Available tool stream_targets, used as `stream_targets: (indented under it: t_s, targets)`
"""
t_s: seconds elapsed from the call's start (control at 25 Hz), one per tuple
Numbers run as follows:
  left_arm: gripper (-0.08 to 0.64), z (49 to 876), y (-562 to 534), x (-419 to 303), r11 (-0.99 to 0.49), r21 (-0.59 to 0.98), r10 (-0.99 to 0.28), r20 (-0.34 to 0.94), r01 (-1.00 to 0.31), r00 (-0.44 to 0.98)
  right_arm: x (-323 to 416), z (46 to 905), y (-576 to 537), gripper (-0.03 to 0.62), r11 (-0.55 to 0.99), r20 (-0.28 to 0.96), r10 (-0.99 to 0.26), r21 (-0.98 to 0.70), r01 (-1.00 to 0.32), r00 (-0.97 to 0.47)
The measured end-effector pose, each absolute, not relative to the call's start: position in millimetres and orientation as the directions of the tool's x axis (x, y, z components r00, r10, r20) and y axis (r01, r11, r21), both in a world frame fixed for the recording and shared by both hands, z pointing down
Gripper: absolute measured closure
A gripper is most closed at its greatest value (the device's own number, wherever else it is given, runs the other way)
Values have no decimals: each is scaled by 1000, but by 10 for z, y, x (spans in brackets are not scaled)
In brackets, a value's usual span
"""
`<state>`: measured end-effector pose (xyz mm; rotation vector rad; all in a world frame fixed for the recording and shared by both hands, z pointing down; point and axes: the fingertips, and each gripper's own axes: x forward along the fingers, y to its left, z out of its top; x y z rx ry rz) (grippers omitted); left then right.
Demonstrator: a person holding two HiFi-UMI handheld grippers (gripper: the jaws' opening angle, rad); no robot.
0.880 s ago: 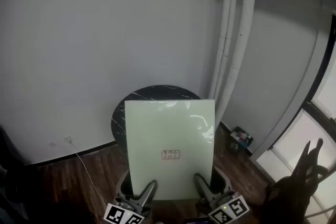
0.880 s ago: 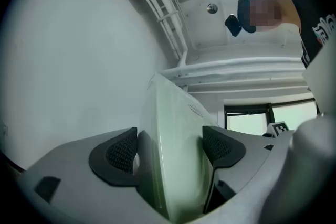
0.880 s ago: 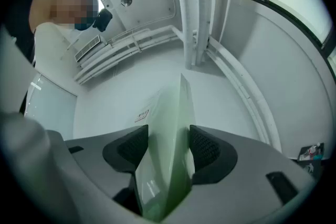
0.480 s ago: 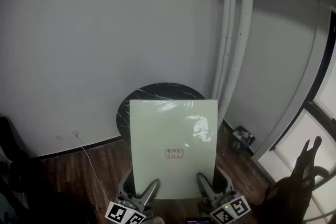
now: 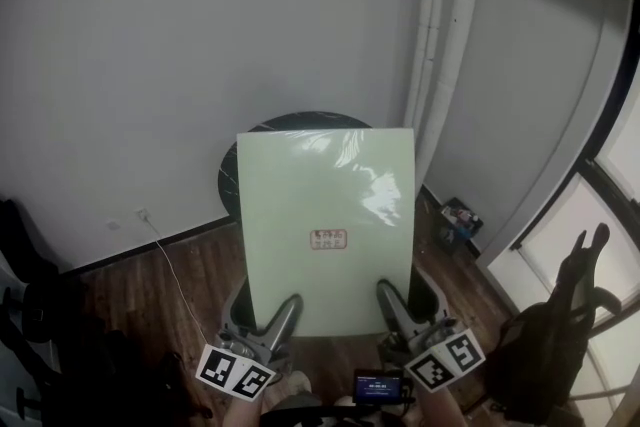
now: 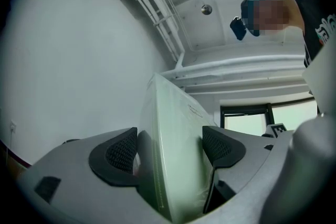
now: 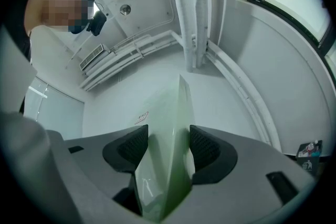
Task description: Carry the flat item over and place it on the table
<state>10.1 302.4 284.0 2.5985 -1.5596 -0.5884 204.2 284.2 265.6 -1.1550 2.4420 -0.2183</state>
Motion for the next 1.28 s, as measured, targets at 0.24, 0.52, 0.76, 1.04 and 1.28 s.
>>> stream_targets:
  t_s: [0.24, 0.52, 0.76, 1.04, 1.28]
  targets:
    - [179, 2886, 2863, 252, -511, 242, -851, -278, -825, 445, 2205, 2710, 2736, 370, 616, -294, -787, -332, -715, -542]
    - [179, 2902, 2630, 289, -536, 246, -839, -263, -808, 476, 2240, 2752, 2588, 370, 590, -277, -807, -341, -732, -522]
    - [179, 2928, 2458, 145, -527, 245, -844, -258, -814, 470, 2094, 2801, 2427, 370, 595, -260, -804, -339, -728, -535]
    - [181, 3067, 1890, -41, -508, 284, -857, -256, -813, 447, 1937, 2870, 1877, 370, 578, -266, -816, -356, -734, -513]
    - [183, 3210, 993, -359, -510, 301, -856, -263, -805, 444, 1612, 2979, 977, 370, 560, -248, -828, -349, -751, -503]
